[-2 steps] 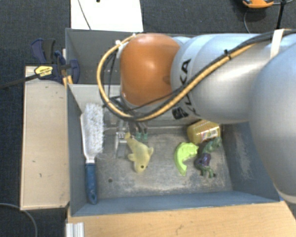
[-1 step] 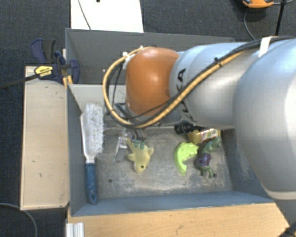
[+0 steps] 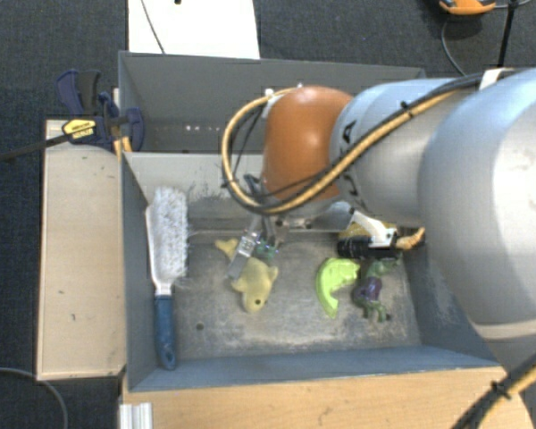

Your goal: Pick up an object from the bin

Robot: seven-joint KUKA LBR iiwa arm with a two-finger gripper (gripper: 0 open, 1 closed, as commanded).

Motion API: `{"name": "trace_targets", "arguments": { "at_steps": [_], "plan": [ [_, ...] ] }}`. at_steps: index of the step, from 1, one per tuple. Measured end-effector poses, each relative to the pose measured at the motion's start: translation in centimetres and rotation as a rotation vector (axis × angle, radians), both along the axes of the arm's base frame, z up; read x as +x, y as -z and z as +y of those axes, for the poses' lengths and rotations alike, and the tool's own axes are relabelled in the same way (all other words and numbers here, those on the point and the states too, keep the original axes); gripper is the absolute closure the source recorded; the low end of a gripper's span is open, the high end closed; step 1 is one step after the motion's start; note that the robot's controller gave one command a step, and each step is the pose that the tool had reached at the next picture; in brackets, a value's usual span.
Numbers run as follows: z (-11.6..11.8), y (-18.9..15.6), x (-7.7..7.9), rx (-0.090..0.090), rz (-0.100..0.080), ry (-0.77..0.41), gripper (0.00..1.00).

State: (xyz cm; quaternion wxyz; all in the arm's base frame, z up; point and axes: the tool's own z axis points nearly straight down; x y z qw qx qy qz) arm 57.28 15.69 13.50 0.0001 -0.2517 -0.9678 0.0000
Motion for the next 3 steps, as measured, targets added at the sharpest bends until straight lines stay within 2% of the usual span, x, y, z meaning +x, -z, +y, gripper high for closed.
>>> {"name": "trace_targets", "arguments": {
  "at_steps": [1,2,3],
  "plan": [
    [-1.2,0.3,0.3,0.000,-0.001,-0.188,0.00],
    [-0.6,4.2,-0.5,0.001,-0.002,0.125,0.00],
    [-2.7,6.4,-1.2,0.002,-0.003,0.016,1.00]
  ]
}}
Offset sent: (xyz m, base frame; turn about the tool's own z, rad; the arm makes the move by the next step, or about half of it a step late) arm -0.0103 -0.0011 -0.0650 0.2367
